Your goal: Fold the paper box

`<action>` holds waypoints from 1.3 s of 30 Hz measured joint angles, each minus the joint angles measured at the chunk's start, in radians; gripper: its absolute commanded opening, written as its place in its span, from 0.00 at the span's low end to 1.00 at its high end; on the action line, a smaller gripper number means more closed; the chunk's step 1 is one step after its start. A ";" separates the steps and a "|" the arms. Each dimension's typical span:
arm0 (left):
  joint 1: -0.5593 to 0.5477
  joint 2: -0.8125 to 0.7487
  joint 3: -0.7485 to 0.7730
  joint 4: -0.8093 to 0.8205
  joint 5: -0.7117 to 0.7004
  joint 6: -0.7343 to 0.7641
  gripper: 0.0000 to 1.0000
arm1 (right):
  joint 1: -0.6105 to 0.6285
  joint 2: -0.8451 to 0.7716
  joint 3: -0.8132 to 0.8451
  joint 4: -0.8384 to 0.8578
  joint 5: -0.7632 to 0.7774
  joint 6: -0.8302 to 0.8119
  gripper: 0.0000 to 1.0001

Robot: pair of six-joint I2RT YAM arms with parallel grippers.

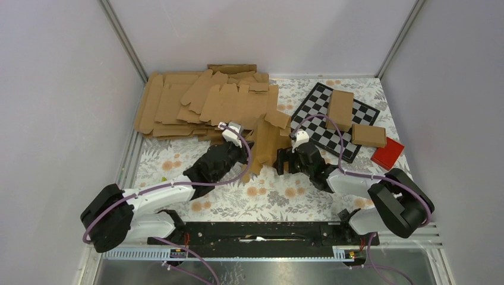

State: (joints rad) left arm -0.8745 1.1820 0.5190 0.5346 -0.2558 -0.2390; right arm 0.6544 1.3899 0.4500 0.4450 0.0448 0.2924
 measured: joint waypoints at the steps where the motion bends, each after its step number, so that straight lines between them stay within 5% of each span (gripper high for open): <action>1: 0.003 -0.003 0.012 -0.023 0.005 -0.016 0.00 | 0.000 -0.002 0.004 -0.010 0.001 0.000 1.00; 12: 0.026 -0.014 0.126 -0.238 0.043 -0.132 0.00 | 0.009 -0.104 -0.033 -0.031 -0.011 -0.031 1.00; 39: 0.032 -0.018 0.127 -0.259 0.040 -0.174 0.00 | 0.064 0.001 0.039 -0.178 0.042 0.004 1.00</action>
State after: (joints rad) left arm -0.8421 1.1645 0.6464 0.2752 -0.2153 -0.4133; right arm 0.7189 1.3907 0.4889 0.2668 0.0864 0.2966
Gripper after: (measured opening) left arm 0.014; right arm 0.993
